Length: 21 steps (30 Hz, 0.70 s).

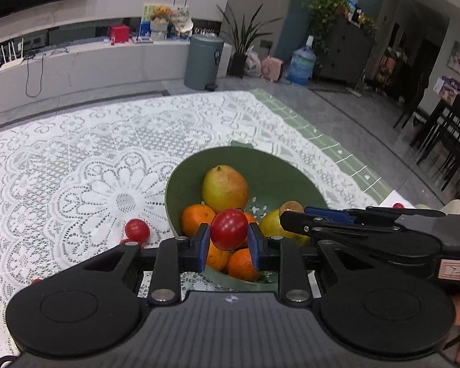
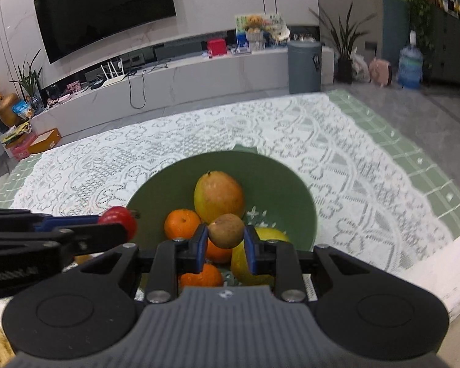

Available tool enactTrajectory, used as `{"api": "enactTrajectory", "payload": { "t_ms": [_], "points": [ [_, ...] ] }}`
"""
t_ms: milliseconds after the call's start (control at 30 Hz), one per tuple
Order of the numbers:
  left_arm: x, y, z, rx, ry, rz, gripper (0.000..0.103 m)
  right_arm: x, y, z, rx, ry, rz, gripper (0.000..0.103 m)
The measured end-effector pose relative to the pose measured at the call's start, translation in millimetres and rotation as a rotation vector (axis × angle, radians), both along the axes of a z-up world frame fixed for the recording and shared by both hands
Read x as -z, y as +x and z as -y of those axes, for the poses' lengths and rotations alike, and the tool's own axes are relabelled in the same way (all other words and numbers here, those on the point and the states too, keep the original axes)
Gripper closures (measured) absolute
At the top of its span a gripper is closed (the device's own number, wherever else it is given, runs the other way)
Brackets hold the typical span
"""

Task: Organize fruits
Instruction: 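Carry the kiwi in the right tool to the colander while the left tool carries the tomato, then open the right tool over the colander while the left tool releases the tomato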

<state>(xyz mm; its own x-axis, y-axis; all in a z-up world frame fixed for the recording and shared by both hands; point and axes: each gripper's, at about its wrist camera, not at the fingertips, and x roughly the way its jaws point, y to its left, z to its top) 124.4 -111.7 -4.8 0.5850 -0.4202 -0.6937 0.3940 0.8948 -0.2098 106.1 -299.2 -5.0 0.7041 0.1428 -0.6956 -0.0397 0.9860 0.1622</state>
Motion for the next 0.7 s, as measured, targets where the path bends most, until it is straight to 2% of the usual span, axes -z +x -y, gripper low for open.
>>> {"api": "enactTrajectory", "payload": {
  "t_ms": [133, 533, 700],
  "points": [
    [6.8, 6.0, 4.3, 0.007, 0.02, -0.017, 0.074, 7.2, 7.0, 1.0, 0.006, 0.026, -0.042, 0.081],
    [19.5, 21.5, 17.4, 0.024, 0.069, -0.05, 0.074, 14.2, 15.1, 2.6, 0.038, 0.042, -0.101, 0.081],
    [28.4, 27.5, 18.0, 0.012, 0.092, -0.089, 0.074, 16.1, 17.7, 1.2, 0.031, 0.037, -0.117, 0.08]
  ]
}}
